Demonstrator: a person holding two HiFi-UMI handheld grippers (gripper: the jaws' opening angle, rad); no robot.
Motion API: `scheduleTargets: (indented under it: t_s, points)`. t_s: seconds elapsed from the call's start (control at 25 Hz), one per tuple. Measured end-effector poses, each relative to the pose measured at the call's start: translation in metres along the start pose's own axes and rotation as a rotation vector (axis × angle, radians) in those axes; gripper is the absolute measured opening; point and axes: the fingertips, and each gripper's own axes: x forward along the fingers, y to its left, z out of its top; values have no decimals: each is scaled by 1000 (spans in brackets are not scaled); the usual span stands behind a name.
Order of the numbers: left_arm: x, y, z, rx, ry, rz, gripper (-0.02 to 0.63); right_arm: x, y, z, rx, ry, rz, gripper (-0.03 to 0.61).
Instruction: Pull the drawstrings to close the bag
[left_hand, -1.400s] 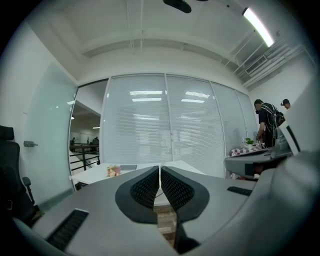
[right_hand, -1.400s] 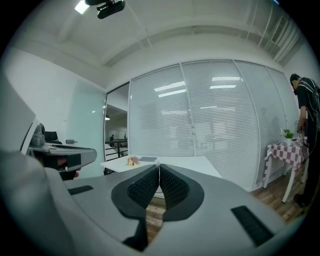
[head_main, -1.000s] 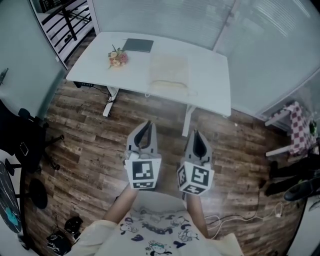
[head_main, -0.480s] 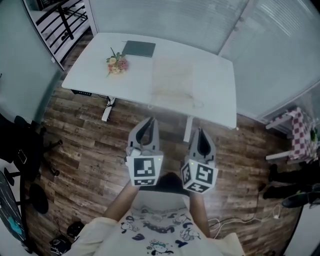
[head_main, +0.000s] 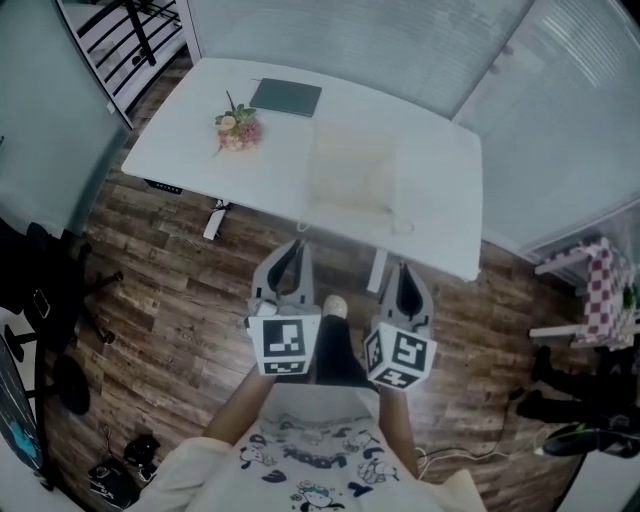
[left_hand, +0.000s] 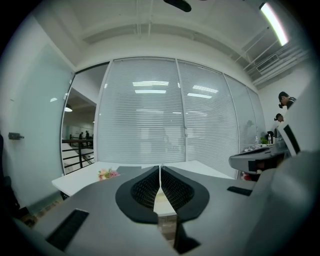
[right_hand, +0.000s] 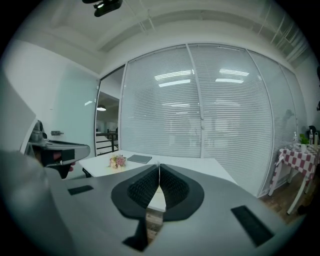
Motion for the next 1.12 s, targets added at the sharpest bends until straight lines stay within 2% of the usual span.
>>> scheduleTargets:
  t_s: [0.6, 0.8, 1.12]
  points:
    - [139, -5, 6, 27, 78, 72, 44, 145, -67, 5, -8, 106, 92, 17]
    - [167, -3, -5, 37, 142, 102, 44, 175, -82, -12, -19, 178, 153, 17]
    - [200, 2, -44, 39, 264, 153, 44, 214, -98, -57, -65, 322, 258, 17]
